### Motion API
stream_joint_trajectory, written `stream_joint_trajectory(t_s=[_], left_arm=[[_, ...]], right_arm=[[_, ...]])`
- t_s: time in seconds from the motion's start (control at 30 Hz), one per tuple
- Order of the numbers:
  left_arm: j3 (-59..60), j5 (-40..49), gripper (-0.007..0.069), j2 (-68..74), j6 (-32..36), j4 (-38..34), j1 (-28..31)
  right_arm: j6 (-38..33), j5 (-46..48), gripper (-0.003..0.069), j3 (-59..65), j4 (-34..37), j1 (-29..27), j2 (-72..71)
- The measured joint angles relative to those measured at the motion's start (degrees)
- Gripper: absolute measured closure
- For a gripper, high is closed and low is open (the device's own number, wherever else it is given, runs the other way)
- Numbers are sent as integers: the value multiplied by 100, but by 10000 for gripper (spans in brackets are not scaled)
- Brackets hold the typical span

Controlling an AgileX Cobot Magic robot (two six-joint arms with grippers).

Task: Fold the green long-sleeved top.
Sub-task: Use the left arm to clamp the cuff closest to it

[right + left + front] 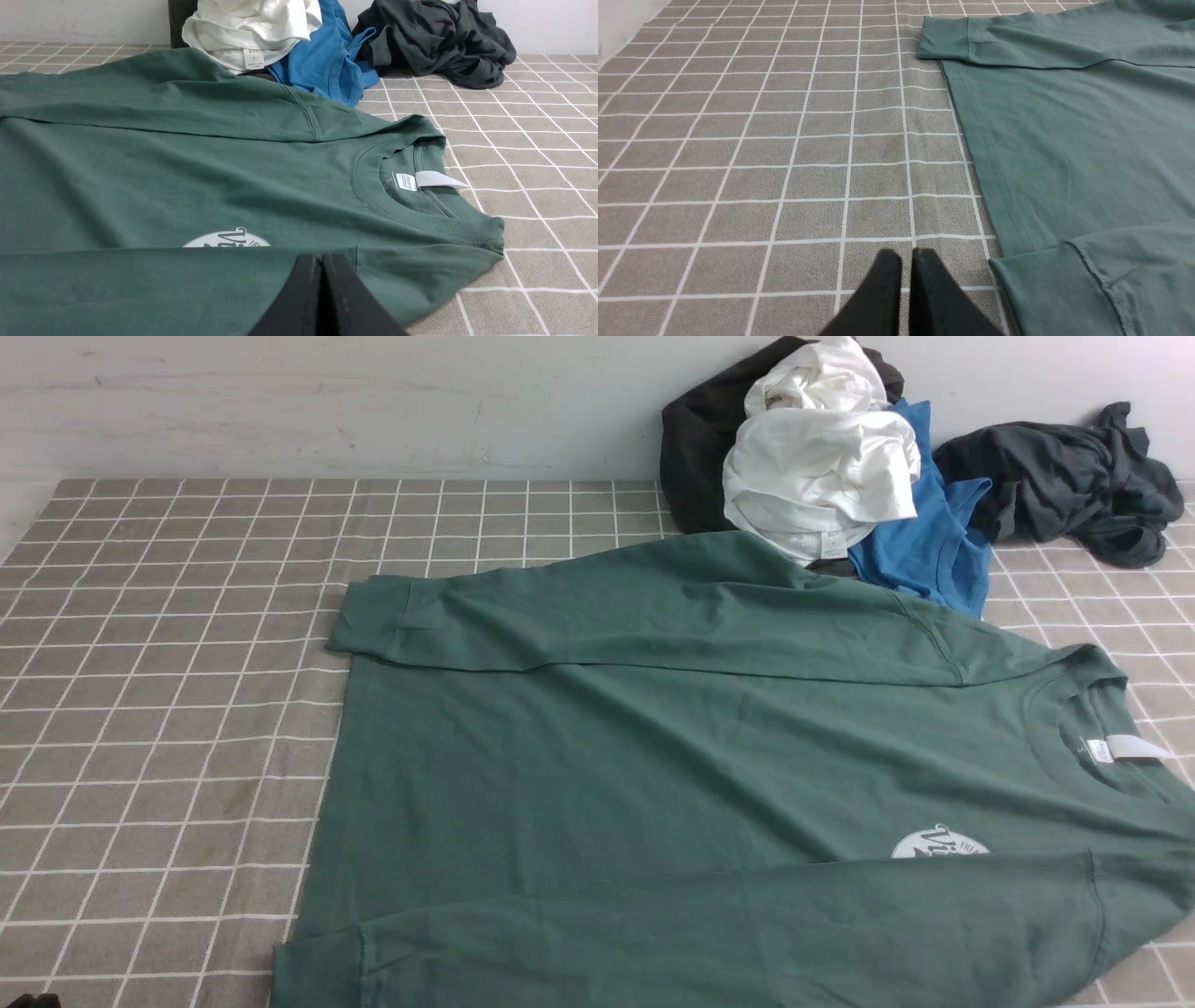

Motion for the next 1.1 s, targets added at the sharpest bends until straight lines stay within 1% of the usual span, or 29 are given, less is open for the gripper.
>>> stream_joint_trajectory(t_s=[0.53, 0.77, 1.1], left_arm=[[0, 0, 609, 0, 15, 12, 0], [0, -45, 609, 0, 434, 156, 0], [0, -111, 609, 0, 483, 164, 0]], right_arm=[[0, 0, 669, 0, 0, 0, 0], [0, 0, 669, 0, 0, 0, 0], [0, -79, 669, 0, 6, 0, 0]])
